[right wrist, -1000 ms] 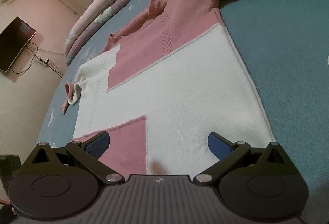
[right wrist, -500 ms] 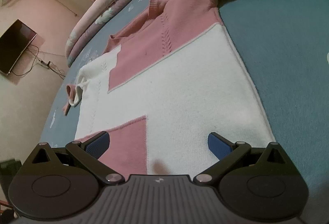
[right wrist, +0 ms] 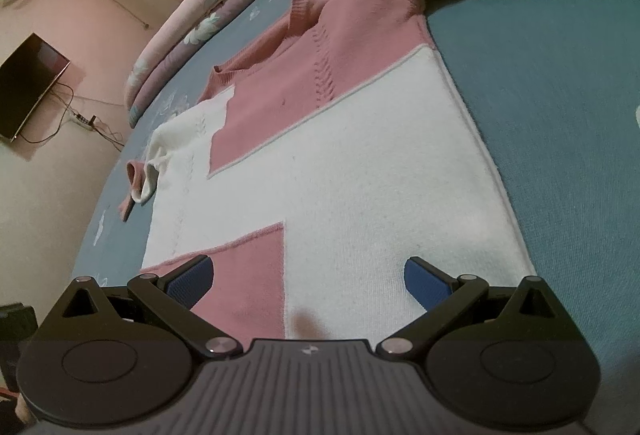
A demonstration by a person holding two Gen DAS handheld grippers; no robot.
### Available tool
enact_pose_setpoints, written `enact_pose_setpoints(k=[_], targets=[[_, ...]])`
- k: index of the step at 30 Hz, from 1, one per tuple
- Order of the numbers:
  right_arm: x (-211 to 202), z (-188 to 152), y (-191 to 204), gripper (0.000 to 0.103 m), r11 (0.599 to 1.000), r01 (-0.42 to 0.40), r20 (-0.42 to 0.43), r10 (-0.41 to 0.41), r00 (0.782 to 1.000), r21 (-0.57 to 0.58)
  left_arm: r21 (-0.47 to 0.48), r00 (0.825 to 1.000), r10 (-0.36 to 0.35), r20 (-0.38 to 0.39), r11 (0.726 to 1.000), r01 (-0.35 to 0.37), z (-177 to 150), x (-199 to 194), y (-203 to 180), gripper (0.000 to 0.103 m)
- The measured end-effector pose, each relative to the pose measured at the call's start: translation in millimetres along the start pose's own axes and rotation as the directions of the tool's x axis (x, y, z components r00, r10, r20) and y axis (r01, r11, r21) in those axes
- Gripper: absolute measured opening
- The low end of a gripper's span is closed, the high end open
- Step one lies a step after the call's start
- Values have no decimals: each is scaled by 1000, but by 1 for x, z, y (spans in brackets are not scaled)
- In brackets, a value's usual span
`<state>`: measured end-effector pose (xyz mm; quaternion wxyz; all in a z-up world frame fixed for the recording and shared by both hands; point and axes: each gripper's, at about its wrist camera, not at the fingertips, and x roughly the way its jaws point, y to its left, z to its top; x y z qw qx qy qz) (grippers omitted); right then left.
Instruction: Fold clothes
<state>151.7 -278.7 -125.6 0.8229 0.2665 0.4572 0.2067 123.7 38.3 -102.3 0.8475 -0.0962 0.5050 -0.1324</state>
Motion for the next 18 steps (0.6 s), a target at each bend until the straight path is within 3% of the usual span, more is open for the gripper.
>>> enact_pose_setpoints(k=[6,10,13,16,18], targets=[[0,0,2,103,1000,10,-4,-10,1000,-15,-86,998,64,0,994,-63,-1,-20,21,102],[1,0,2,103,1000,11,-3,-11,1000,-7,-62,1000,0,-2,998,0,-5,-22,14,102],[1,-1,3,103,1000,15,-3,-15,1000,-14,-61,998,46,-40,997,-48,-6,-7,18,101],[1,-1,3,103,1000,12,-3,-12,1000,-17,-73,994,107,-17,992,-107,2,-11,18,101],[0,-1,1,103,1000,6,-3,-6,1000,-13,-77,998,70,-12,995,-70,1,-18,14,102]])
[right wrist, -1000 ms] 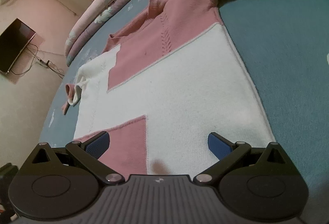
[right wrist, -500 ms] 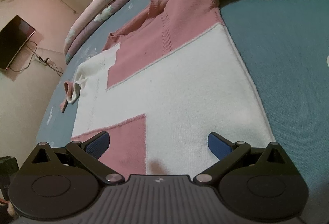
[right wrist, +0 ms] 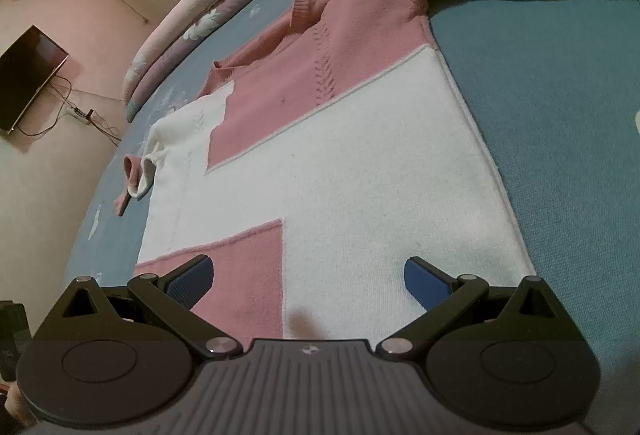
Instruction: Fold clothes
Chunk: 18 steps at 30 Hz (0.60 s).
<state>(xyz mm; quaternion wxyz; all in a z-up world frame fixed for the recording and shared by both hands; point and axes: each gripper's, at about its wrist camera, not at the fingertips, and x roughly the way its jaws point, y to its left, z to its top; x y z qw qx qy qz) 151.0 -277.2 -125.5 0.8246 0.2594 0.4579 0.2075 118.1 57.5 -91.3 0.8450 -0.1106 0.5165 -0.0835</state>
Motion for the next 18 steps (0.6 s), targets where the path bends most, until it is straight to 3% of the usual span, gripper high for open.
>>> enact_pose_setpoints(k=[3,7,10,15,18], targets=[[-1,0,-1,103,1000,-2,-2,2,1000,8,25,998,-57,-25,998,57,-5,-5,-9,102],[0,0,1,103,1000,7,-4,-7,1000,-8,17,996,-44,-82,999,46,-16,5,-9,101],[0,-2,4,103,999,17,-3,-17,1000,-35,14,996,-66,-64,998,67,-13,2,-17,102],[1,-3,6,103,999,25,-2,-26,1000,-48,161,985,-172,-34,971,175,5,9,-67,102],[0,-3,5,103,999,22,-1,-22,1000,-46,214,968,-246,-47,944,251,11,25,-95,102]])
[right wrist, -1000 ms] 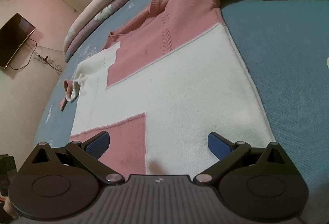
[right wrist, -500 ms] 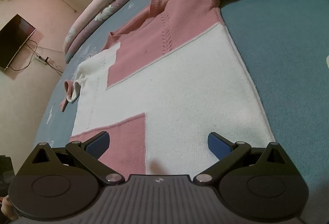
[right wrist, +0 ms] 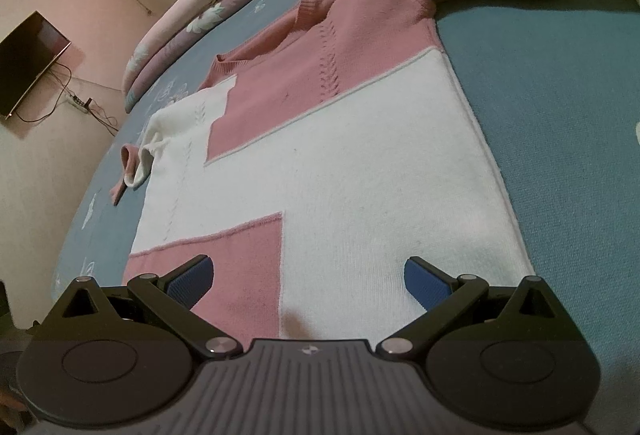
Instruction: Fold clothes
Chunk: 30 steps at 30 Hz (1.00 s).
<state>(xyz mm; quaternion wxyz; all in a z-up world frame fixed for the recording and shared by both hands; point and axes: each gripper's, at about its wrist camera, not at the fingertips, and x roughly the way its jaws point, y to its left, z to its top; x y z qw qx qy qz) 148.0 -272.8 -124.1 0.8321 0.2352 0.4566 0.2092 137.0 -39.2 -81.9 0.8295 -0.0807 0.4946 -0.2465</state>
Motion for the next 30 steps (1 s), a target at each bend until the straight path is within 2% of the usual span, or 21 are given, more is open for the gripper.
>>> enact_pose_setpoints(k=[4,6,8,10,12,14,17,18,21,23,26,28,30], targets=[[-1,1,-2,103,1000,-11,-3,11,1000,6,-26,997,-68,-41,997,67,0,29,-13,102],[-1,1,-3,103,1000,-15,-7,15,1000,12,15,995,-90,-45,996,90,-4,32,-29,102],[-2,1,-4,103,1000,-17,-11,17,1000,15,71,987,-140,-76,987,146,-6,30,-42,102],[-2,2,-4,103,1000,-18,-13,19,1000,16,144,993,-110,-48,983,116,-2,26,-53,102],[-2,2,-4,103,1000,-20,-13,20,1000,16,176,997,-81,9,981,78,5,21,-54,102],[-2,2,-4,103,1000,-20,-14,21,1000,16,139,995,-99,6,985,97,10,26,-48,102],[-1,2,-4,103,1000,-22,-14,22,1000,17,93,991,-113,-65,989,119,7,44,-44,102],[-1,2,-4,103,1000,-22,-14,22,1000,19,119,993,-104,-51,987,110,4,42,-49,102],[-1,1,-4,103,1000,-22,-14,22,1000,19,183,987,-132,-91,972,147,-2,42,-66,102],[-1,2,-4,103,1000,-21,-15,21,1000,16,216,988,-118,-99,967,137,-2,40,-71,102],[-2,1,-4,103,1000,-20,-15,20,1000,13,179,982,-176,-72,966,186,1,32,-66,102],[-2,1,-4,103,1000,-20,-15,20,1000,12,183,987,-153,-44,970,159,5,31,-64,102],[-2,1,-4,103,1000,-19,-15,19,1000,12,159,988,-142,-68,976,151,6,40,-62,102]])
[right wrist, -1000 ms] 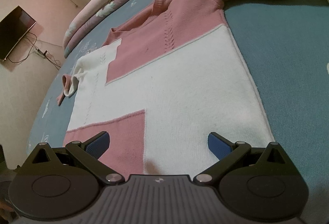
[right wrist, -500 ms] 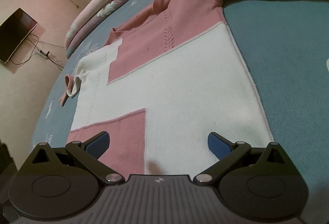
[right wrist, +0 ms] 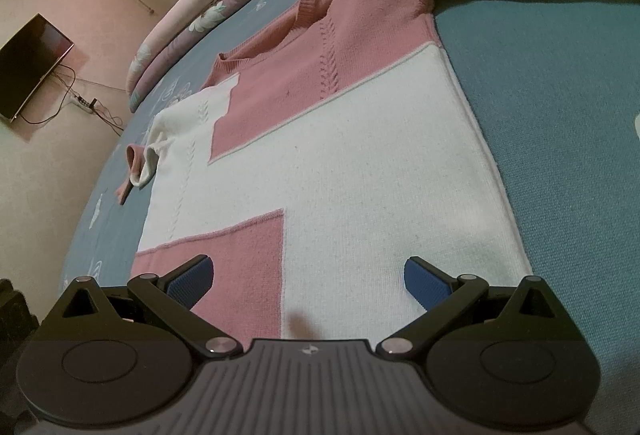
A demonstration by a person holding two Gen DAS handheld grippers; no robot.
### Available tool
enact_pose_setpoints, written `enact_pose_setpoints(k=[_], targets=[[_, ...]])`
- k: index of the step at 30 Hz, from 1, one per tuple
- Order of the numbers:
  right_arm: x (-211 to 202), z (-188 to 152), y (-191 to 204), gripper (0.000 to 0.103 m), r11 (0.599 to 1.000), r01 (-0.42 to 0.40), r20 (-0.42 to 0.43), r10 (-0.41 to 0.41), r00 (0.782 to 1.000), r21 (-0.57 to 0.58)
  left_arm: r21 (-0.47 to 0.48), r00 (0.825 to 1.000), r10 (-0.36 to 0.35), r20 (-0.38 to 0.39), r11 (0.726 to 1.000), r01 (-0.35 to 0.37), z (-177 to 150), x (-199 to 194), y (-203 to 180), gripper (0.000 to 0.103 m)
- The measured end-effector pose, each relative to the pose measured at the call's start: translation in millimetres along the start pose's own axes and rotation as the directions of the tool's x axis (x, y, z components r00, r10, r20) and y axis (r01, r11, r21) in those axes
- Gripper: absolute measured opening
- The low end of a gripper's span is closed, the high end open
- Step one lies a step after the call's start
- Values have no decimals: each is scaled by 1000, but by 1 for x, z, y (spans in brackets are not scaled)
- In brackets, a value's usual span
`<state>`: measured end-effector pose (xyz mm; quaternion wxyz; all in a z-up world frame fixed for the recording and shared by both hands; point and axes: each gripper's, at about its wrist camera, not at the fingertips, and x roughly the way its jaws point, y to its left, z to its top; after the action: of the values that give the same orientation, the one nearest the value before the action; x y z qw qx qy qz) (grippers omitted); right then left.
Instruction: Fold clothes
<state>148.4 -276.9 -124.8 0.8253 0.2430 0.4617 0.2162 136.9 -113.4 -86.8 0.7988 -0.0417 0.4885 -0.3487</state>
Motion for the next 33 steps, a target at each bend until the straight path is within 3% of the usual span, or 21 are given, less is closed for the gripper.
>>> enact_pose_setpoints(k=[2,6,9,12,17,20,22,26,30,33], targets=[[0,0,0,103,1000,0,0,0,1000,-1,-4,1000,-28,-11,1000,28,-3,4,-5,102],[0,0,-1,103,1000,-4,-1,4,1000,2,102,993,-101,-63,989,107,-4,5,-27,102],[0,0,-1,103,1000,-3,-1,3,1000,3,166,999,-39,-27,985,43,-2,3,-35,102],[1,0,0,103,1000,1,-2,-1,1000,-4,101,997,-54,-61,993,60,1,9,-27,102],[0,0,-1,103,1000,-2,-2,2,1000,-3,171,996,-84,-40,981,89,4,1,-38,102],[1,0,0,103,1000,0,-3,0,1000,-4,155,999,-54,-7,986,55,13,0,-29,102],[1,0,1,103,1000,5,-4,-5,1000,-12,108,997,-63,-43,992,68,14,9,-21,102],[1,0,0,103,1000,2,-6,-2,1000,-19,137,994,-86,-71,986,95,6,5,-27,102],[2,-2,3,103,999,11,-5,-12,1000,-44,168,1000,-10,-13,986,12,7,-25,-22,102],[4,-6,11,103,994,42,0,-42,999,-101,91,999,37,14,995,-38,13,-40,-3,102]])
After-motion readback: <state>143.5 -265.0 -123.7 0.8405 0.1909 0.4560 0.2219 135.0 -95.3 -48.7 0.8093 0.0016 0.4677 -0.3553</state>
